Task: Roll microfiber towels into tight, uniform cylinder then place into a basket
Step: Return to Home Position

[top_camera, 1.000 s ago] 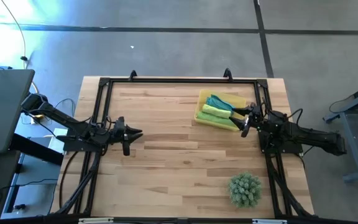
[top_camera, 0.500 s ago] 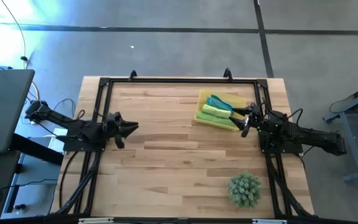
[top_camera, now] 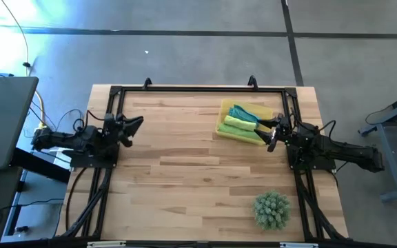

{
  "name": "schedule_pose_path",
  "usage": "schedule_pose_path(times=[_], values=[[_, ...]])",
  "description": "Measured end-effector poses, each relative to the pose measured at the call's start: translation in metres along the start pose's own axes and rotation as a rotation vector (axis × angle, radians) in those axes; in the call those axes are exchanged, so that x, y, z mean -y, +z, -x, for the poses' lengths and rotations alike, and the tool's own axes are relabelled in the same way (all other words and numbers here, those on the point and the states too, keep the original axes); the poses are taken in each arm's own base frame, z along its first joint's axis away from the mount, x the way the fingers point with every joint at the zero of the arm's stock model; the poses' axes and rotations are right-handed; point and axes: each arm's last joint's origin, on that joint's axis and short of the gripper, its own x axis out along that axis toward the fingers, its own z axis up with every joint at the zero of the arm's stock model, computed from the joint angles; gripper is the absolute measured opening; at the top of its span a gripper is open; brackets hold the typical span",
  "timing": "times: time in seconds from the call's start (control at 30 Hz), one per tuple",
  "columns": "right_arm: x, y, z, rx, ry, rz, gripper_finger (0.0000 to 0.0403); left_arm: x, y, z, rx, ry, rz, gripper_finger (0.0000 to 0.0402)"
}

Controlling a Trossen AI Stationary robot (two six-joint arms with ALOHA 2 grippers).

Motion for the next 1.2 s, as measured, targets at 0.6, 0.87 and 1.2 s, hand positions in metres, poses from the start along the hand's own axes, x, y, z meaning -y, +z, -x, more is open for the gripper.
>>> schedule_pose_path(times=[0.6, 0.87, 1.2], values=[[0.031, 0.008, 0.002, 0.086, -0.302, -0.010, 0.0259, -0.024, 0.011, -0.008, 0.150, 0.259, -0.077, 0.0074], [0.043, 0.011, 0.005, 0.118, -0.425, -0.013, 0.0259, -0.032, 0.017, -0.010, 0.213, 0.352, -0.099, 0.0074], [0.044, 0.011, 0.005, 0.121, -0.433, -0.013, 0.0259, -0.034, 0.018, -0.010, 0.229, 0.373, -0.104, 0.0074]])
